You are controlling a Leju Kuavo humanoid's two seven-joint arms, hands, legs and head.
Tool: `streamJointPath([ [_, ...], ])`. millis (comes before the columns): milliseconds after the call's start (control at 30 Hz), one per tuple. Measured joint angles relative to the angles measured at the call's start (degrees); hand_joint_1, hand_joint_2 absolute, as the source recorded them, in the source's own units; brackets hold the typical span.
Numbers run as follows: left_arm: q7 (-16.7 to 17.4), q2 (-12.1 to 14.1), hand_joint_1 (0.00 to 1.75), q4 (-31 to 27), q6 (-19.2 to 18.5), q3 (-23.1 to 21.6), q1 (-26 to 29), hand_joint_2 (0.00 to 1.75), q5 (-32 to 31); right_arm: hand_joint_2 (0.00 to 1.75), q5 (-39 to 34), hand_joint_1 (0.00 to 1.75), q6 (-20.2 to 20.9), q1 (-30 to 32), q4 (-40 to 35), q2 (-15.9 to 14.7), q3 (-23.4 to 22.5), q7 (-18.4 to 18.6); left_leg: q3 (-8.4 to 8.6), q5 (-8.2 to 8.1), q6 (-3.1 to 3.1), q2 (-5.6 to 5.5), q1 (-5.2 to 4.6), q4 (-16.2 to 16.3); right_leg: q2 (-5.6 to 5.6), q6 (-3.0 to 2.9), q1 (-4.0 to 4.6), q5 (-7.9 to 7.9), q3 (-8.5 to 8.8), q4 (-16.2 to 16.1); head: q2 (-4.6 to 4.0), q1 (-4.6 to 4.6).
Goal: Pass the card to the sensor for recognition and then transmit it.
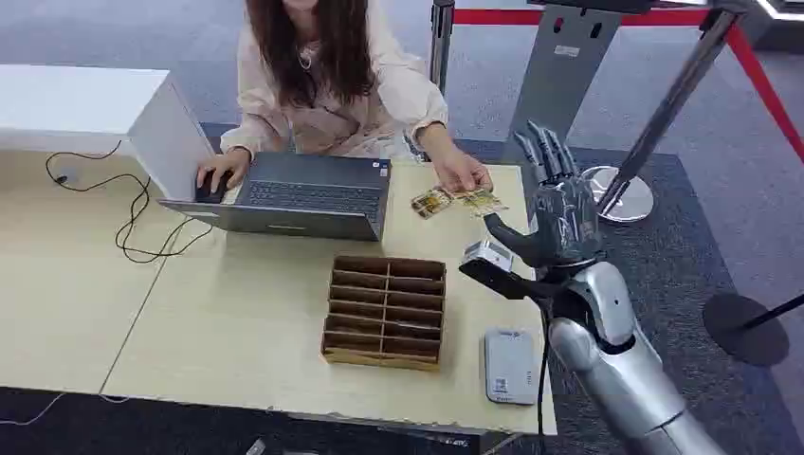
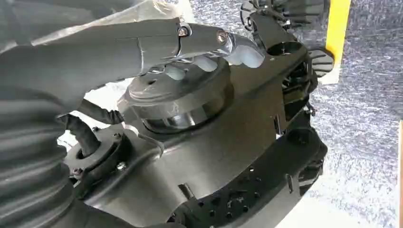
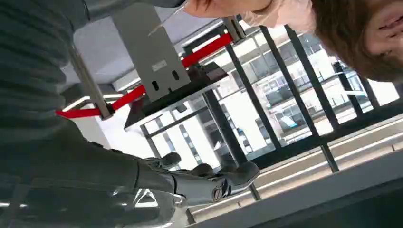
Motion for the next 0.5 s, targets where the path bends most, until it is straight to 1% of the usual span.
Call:
streamJointPath([
  [133,0.09,0.52,0.0,-0.63,0.0,-0.46,-0.07,1.75,0.07,1.75,-1.05,0.0,-0.15,-1.59,1.16,0.66,0.79,0.33,-0.01,0.0,0.0,-0.01,0.01,0.0,0.0,0.0,0.0,0.0,0.0,0.0,0.0,-0.02],
  [400,0.15,1.44,0.0,-1.79,0.02,-1.4,-0.22,1.75,0.13,1.75,-3.78,0.0,-1.33,-3.59,4.26,1.99,2.66,-0.26,0.0,0.0,0.0,-0.01,0.02,0.0,-0.01,0.0,0.01,0.0,0.0,0.01,0.02,-0.02],
  [433,0.2,1.57,0.0,-1.97,0.02,-1.44,-0.22,1.75,0.13,1.75,-4.15,0.87,-1.31,-3.63,4.48,2.08,2.82,-0.35,-0.01,0.0,0.0,-0.01,0.02,0.0,-0.01,0.0,0.0,0.0,0.0,0.01,0.0,-0.02],
  [467,0.22,1.66,0.0,-2.01,0.02,-1.49,-0.24,1.75,0.15,1.75,-4.55,1.68,-1.31,-3.67,4.7,2.16,2.93,-0.42,0.0,0.0,0.0,-0.02,0.02,0.0,-0.01,0.0,0.0,0.0,0.0,0.01,0.0,-0.02],
  [500,0.26,1.73,0.0,-2.05,0.02,-1.62,-0.26,1.75,0.15,1.75,-4.79,1.68,-1.31,-3.73,5.0,2.27,3.06,-0.42,-0.01,0.0,0.0,-0.01,0.02,0.0,-0.01,0.0,0.0,0.0,0.0,0.01,0.0,-0.02],
])
